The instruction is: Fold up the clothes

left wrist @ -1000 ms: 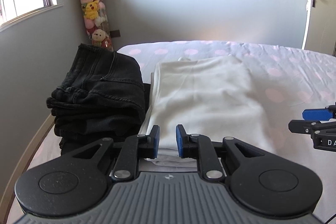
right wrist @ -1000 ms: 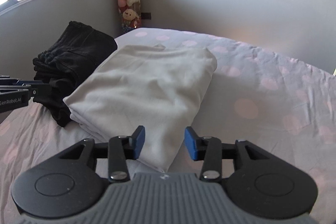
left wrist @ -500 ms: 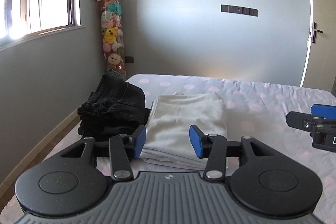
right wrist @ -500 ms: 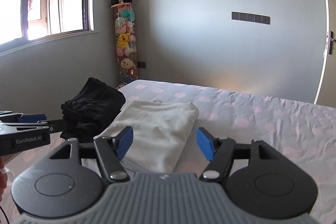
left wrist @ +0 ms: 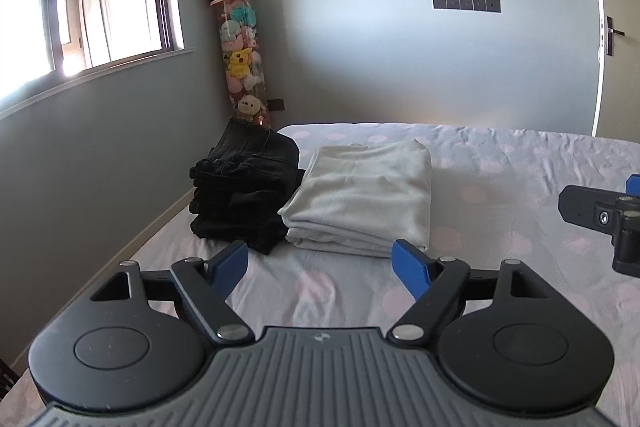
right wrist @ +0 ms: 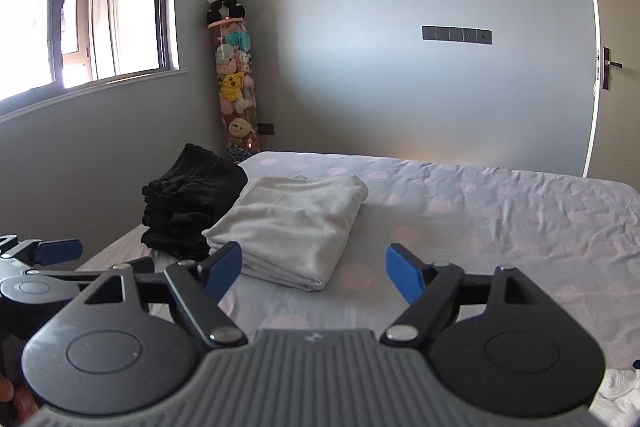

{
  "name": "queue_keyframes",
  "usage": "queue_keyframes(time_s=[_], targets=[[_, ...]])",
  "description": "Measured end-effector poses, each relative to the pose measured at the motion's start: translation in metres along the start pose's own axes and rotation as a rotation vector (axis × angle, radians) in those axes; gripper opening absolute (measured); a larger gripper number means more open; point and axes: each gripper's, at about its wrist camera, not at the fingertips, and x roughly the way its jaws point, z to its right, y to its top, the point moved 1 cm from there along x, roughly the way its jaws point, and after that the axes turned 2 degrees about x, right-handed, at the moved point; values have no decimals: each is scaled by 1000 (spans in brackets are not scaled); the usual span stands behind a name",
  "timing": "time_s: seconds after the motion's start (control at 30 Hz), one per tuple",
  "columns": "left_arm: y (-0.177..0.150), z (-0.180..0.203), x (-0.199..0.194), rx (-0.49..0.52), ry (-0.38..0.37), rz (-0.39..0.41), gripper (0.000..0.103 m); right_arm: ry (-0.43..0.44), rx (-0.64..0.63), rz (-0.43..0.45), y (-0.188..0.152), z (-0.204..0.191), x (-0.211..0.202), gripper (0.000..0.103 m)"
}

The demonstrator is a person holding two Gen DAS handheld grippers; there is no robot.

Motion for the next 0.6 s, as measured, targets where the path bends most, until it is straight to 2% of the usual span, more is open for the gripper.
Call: queue_keyframes(time_s=[0.27, 0.4, 0.6], targets=[[-26, 17, -23, 9, -76, -66, 93, -15, -9, -90, -41, 1, -21, 79], [-36, 23, -35, 8, -105, -88, 93, -31, -14, -91, -53, 4, -34, 79], [-39, 29, -50, 10, -109, -87, 93, -34, -16, -94, -59, 8, -49, 79]])
